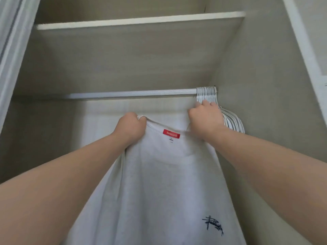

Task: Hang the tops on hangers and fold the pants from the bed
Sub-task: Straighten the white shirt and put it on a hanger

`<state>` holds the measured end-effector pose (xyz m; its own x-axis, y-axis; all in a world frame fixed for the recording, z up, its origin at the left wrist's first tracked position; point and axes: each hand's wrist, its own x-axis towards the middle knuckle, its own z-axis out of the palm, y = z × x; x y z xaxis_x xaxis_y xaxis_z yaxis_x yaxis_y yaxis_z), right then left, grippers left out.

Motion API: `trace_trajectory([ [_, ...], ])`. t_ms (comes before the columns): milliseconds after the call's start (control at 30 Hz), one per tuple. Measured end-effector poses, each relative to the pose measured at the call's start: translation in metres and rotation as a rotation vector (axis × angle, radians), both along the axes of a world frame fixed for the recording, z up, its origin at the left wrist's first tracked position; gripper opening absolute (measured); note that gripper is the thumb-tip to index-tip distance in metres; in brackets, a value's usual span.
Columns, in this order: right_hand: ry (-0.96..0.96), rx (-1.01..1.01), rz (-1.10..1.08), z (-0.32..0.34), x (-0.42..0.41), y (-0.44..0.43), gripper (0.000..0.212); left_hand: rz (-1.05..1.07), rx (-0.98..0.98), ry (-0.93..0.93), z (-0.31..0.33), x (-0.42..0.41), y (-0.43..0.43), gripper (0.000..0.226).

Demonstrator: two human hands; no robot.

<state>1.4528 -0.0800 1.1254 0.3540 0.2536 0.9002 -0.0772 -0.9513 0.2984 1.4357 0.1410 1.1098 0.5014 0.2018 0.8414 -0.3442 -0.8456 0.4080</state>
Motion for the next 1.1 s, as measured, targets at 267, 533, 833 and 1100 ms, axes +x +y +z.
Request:
trace_trajectory([
  [267,0.015,0.002,-0.337,0.025,0.025,-0.014,0.04,-0.073,0.08,0.018,0.005,0.045,-0.031,0.033],
  [533,0.077,0.061,-0.324,0.035,0.036,-0.023,0.038,-0.028,0.076,0.023,0.018,0.05,-0.006,0.034],
  [833,0.091,0.195,-0.163,0.044,0.027,-0.029,0.034,0.014,0.066,0.019,0.015,0.038,0.015,0.035],
  [1100,0.01,0.308,0.04,0.053,0.007,-0.027,0.036,0.055,0.087,-0.02,0.026,0.012,0.023,0.037],
])
